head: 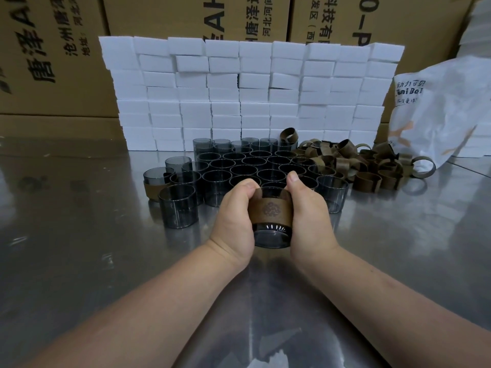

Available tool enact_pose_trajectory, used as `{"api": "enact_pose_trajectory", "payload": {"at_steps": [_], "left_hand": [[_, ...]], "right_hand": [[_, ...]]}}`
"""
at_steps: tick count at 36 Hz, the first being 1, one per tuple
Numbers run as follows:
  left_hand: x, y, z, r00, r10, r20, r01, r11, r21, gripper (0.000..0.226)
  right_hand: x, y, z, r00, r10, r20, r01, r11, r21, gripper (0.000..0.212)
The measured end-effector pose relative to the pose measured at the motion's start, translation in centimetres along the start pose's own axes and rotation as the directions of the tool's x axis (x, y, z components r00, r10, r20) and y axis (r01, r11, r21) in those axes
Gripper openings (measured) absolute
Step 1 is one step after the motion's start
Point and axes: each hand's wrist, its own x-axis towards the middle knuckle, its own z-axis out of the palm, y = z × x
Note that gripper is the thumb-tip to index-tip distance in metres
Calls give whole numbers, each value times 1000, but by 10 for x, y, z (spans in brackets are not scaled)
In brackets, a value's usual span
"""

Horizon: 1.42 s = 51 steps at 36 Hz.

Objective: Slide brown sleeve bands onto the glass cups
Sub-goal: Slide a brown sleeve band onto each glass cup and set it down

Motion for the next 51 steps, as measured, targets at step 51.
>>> {"api": "enact_pose_trajectory", "payload": {"at_steps": [51], "left_hand": [[17,0,-23,940,289,-181,-59,661,748,24]], "right_hand": [[21,7,-11,992,-7,-126,-21,976,-217,41]]}}
